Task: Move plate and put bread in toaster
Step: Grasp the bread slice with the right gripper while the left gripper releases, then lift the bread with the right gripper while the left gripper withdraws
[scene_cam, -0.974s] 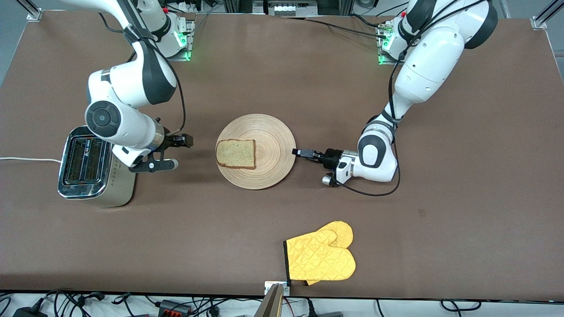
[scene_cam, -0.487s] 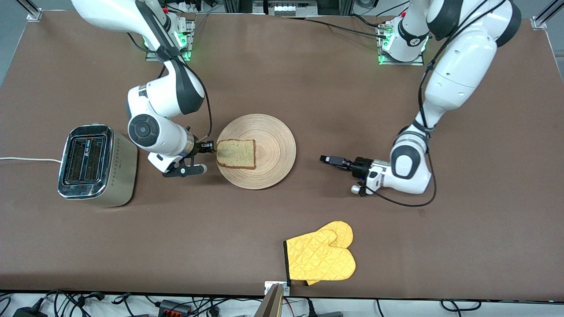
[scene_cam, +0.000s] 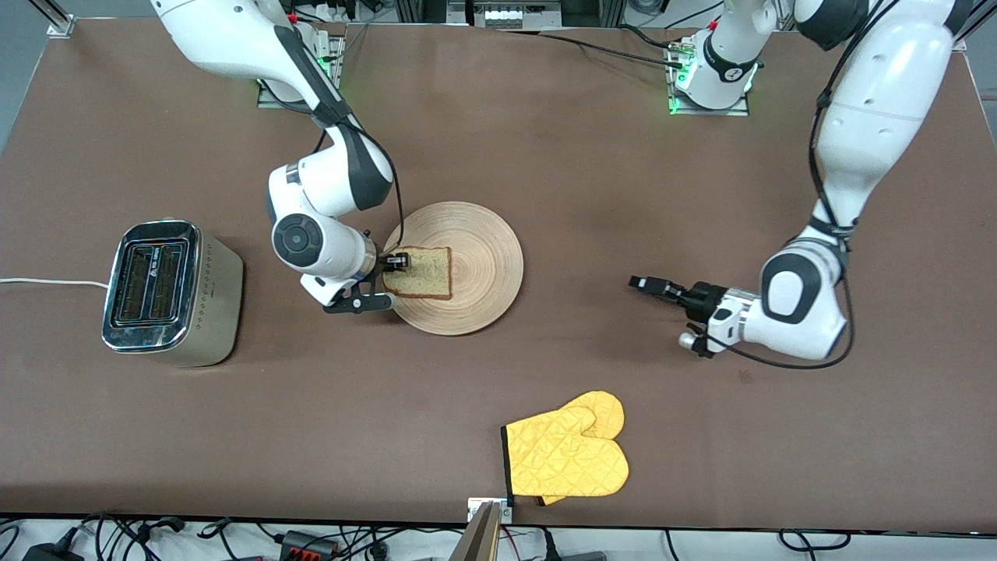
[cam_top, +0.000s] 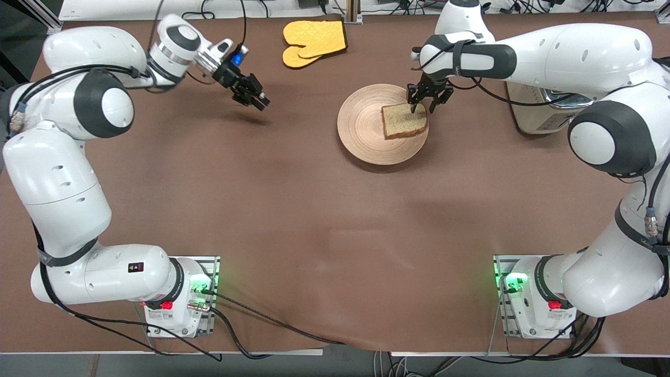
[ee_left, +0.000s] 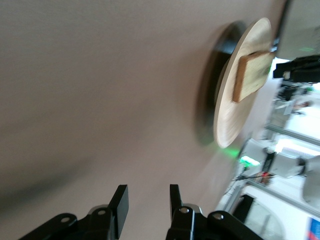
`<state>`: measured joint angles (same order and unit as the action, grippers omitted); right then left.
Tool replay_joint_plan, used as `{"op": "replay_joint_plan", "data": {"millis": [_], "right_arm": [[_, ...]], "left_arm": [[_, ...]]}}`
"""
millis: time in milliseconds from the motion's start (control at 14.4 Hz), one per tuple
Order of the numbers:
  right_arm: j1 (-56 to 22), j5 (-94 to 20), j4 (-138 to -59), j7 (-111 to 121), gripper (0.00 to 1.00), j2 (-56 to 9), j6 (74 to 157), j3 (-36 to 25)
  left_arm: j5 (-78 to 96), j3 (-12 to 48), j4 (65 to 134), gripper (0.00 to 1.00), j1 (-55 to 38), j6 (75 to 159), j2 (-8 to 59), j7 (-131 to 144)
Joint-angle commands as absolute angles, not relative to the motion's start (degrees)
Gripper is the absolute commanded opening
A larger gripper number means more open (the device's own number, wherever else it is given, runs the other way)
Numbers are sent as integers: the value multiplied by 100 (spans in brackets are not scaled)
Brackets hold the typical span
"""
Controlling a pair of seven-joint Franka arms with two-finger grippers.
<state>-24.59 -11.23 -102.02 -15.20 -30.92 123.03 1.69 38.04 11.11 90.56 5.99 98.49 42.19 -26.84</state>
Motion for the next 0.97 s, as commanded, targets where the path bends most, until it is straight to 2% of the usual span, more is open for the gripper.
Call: {"op": "replay_joint_plan", "data": {"millis": [0, 278, 487, 626, 766, 905], "right_arm": [[-2496, -1195, -10169, -1564, 62, -3146, 12419, 132], [-2505, -1151, -10169, -1556, 60, -3252, 12489, 132], [-2496, -1151, -10169, -1556, 60, -3261, 12489, 132], [-2487, -1151, -10160, -1538, 52, -3296, 12463, 123], [-2487, -1143, -10143, -1512, 32, -3305, 12463, 123], [-2487, -1143, -10090, -1485, 14, -3305, 12419, 123]], "left_arm": [[2747, 1108, 8739, 41, 667, 9284, 3596, -1953], [1260, 1125, 7727, 41, 712, 8176, 3253, -1679], [197, 1186, 7734, 41, 659, 8121, 2569, -1670], [-157, 1213, 7664, 43, 668, 8112, 2277, -1714], [-167, 1213, 7664, 100, 711, 8112, 2084, -1775], [-324, 1204, 7481, 100, 660, 8112, 2048, -1767]]}}
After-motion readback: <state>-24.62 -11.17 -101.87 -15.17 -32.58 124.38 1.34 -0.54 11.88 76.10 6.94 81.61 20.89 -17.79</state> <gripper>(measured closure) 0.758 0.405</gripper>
